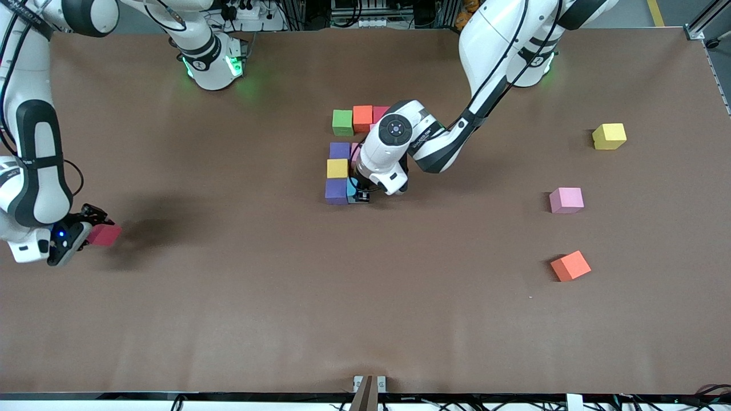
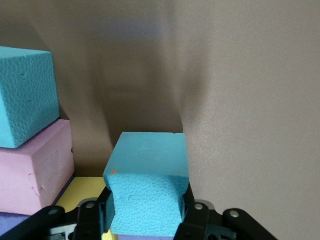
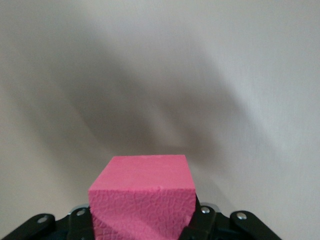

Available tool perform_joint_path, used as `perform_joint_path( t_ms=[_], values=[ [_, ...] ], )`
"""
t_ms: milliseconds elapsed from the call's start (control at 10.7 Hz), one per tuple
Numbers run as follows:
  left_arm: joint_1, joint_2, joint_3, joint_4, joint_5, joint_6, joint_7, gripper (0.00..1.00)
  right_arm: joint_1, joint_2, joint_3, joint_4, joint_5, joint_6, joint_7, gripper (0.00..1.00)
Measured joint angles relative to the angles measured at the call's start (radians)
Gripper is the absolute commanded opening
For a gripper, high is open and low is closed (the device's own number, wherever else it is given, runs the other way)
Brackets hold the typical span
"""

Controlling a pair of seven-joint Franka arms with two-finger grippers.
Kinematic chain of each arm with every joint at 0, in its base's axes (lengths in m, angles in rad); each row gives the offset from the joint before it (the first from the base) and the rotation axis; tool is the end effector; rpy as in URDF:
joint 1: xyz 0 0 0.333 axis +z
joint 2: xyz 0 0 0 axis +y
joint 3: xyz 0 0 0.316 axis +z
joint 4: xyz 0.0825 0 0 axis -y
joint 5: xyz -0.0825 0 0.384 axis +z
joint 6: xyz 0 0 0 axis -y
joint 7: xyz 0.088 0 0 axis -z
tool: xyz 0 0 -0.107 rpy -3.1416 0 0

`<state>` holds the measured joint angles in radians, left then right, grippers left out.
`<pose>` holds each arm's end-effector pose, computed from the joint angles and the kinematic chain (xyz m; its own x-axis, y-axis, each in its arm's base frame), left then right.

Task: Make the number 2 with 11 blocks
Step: 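Carry the red block toward the figure while the left gripper releases cyan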

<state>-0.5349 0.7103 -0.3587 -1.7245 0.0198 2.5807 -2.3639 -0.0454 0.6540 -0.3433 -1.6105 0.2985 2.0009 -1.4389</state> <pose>0.4525 -0.5186 0.2128 0.0090 0.9608 -0.2771 0.9994 -0.0181 -0.0301 0.6329 -0.2113 0.2447 0.5917 0.8062 0.0020 0.7869 -0.5769 -0.2190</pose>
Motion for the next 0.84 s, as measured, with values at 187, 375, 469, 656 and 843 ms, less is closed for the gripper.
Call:
perform_joint_path(
  t_ms=[187,375,469,656,843],
  values=[
    [0.0,0.004,0.0,0.001,0.0,0.001,0.0,0.65,0.082,-0.002,0.007,0.027,0.005,-0.016,0.099,0.28],
    [0.0,0.004,0.001,0.003,0.0,0.001,0.0,0.73,0.158,-0.002,0.02,0.031,0.058,-0.016,0.166,0.29],
    [0.0,0.004,0.001,0.005,0.0,0.002,0.0,0.74,0.19,-0.002,0.024,0.031,0.097,-0.017,0.173,0.29],
    [0.0,0.004,0.002,0.009,0.0,0.002,0.0,0.74,0.254,-0.002,0.028,0.031,0.166,-0.018,0.175,0.28],
    [0.0,0.004,0.002,0.011,0.0,0.002,0.0,0.74,0.312,-0.002,0.03,0.03,0.22,-0.019,0.197,0.28]
  ],
)
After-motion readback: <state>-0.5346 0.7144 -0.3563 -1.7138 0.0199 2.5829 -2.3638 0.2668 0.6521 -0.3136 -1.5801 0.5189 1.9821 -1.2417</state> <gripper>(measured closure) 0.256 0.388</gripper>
